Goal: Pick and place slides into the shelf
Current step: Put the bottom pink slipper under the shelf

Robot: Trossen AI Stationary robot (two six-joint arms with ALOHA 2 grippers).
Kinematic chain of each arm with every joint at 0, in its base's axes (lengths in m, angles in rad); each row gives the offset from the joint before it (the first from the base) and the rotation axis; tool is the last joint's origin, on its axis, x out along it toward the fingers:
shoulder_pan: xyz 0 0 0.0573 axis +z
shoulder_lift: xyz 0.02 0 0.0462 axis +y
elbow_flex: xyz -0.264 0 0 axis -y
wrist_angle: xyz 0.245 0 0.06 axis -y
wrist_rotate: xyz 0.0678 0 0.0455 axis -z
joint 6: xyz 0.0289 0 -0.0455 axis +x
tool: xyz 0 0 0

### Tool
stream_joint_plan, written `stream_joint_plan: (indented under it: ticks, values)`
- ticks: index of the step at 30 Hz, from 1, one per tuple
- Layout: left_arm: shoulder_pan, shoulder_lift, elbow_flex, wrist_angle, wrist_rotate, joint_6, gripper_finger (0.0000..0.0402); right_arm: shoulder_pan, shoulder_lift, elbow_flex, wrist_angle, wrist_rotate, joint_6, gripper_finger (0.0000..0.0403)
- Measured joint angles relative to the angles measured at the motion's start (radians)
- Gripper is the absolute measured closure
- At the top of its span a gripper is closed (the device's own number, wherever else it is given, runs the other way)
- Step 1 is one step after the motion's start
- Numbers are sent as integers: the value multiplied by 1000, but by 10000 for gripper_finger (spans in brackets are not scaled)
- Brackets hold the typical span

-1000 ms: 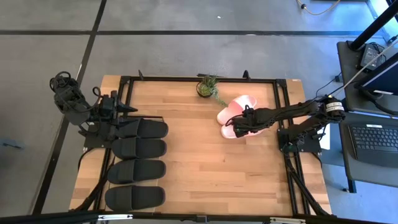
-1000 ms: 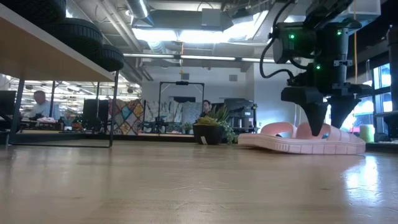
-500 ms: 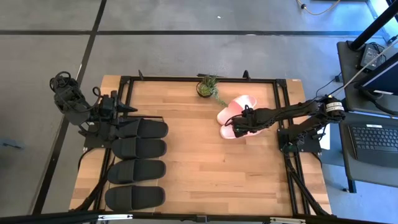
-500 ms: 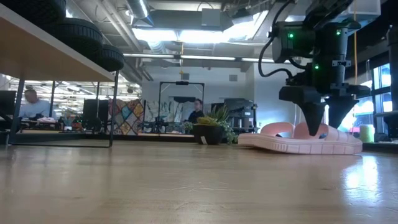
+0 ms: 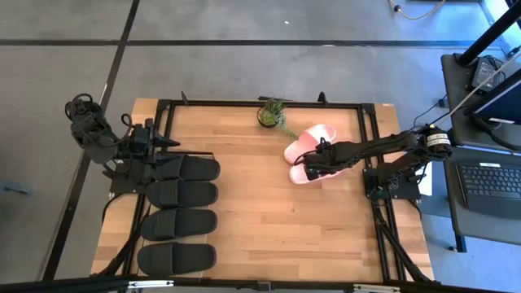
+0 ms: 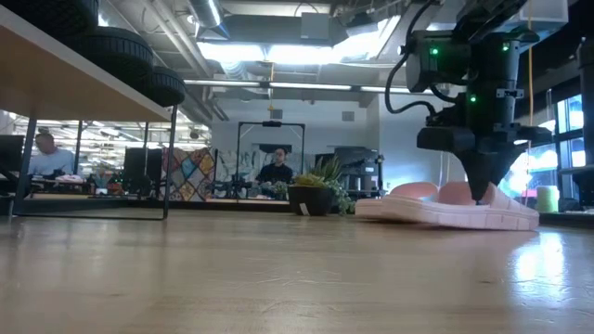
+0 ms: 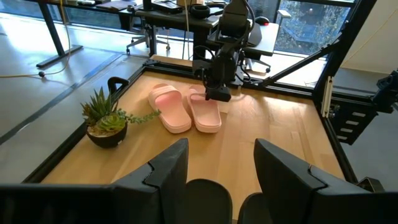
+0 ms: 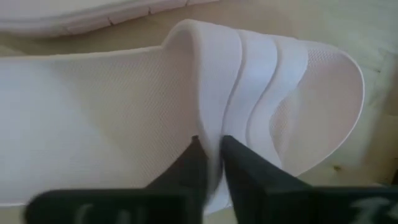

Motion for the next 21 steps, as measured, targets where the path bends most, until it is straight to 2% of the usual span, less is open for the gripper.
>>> stream_joint_plan:
  ticks: [2,4,12,21]
  values:
    - [0,0,0,0,0,0,227,0,0,0,0,0,-32,375]
    - [0,0,0,0,0,0,227,0,0,0,0,0,-43,390]
    - [0,0,0,0,0,0,227,5,1,35,-44,-8,-114,390]
    - [0,0,0,1,2,-1,227,64,1,268,-189,-3,-311,390]
